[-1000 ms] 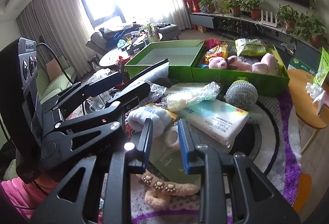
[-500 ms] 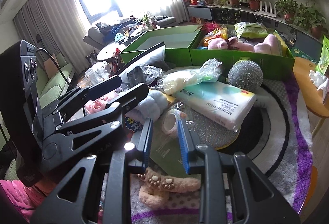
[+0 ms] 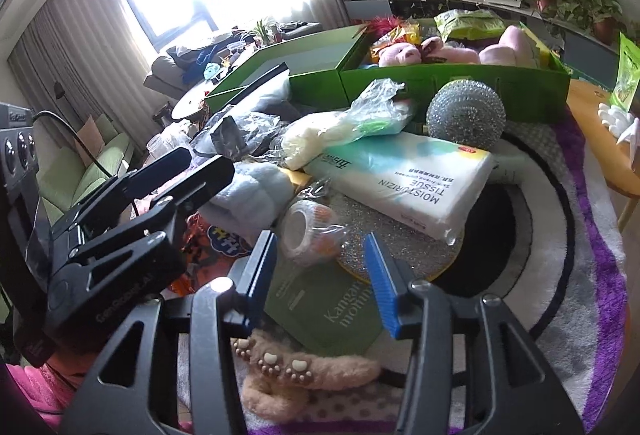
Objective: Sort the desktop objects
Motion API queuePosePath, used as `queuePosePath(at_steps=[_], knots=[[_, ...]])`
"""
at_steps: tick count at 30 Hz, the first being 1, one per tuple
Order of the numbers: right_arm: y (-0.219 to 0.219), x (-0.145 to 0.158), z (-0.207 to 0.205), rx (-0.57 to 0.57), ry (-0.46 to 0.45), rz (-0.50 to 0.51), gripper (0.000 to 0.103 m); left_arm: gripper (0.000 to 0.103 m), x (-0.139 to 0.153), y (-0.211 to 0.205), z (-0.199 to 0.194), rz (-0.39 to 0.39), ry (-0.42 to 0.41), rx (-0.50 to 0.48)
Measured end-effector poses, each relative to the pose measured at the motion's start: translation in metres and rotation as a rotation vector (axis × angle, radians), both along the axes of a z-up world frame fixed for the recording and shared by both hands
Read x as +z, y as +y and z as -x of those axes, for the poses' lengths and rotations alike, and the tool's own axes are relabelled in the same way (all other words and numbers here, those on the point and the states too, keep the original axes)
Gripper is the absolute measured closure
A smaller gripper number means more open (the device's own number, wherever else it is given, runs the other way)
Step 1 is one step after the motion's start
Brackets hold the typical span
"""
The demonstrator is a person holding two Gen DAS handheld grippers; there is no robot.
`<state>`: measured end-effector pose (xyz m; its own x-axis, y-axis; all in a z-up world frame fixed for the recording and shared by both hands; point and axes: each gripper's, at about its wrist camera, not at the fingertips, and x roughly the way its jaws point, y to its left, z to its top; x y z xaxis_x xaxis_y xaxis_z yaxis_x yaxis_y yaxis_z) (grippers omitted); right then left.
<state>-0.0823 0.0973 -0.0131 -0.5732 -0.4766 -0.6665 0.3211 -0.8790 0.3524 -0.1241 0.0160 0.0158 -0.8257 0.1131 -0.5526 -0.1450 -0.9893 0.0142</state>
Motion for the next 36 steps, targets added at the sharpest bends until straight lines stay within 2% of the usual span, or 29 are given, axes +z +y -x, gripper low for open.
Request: queuePosePath(at_steps=[8,10,11,14,17,21,26,29,36], knots=[[-0.007,-0.017,0.016,0.006,-0.062,0.038,0.057,0.049,-0.006,-0.007,0.007,0.001,-0.026,0.038],[-0.01,-0.022,0.018,0.006,-0.073,0.03,0.071,0.049,-0.007,-0.007,0.007,-0.003,-0.034,0.033],[-0.009,-0.022,0.019,0.005,-0.075,0.033,0.075,0.049,-0.007,-0.006,0.007,-0.002,-0.035,0.031],[-0.005,-0.019,0.016,0.004,-0.068,0.037,0.077,0.049,-0.007,-0.004,0.005,0.004,-0.033,0.02],[0.007,-0.012,0.008,-0.006,-0.055,0.024,0.077,0.049,-0.007,0.001,0.002,0.002,-0.031,-0.002],[0.029,-0.012,-0.003,0.021,-0.11,0.04,0.076,0.049,-0.006,0.014,-0.003,-0.007,-0.034,-0.055],[0.044,-0.019,-0.014,-0.029,-0.099,-0.05,0.065,0.049,-0.011,0.035,-0.008,0.002,-0.054,-0.123],[0.048,-0.023,-0.017,-0.06,-0.097,-0.086,0.062,0.049,-0.015,0.044,-0.011,0.0,-0.079,-0.154],[0.055,-0.027,-0.017,-0.054,-0.107,-0.05,0.062,0.049,-0.016,0.055,-0.022,0.01,-0.079,-0.228]])
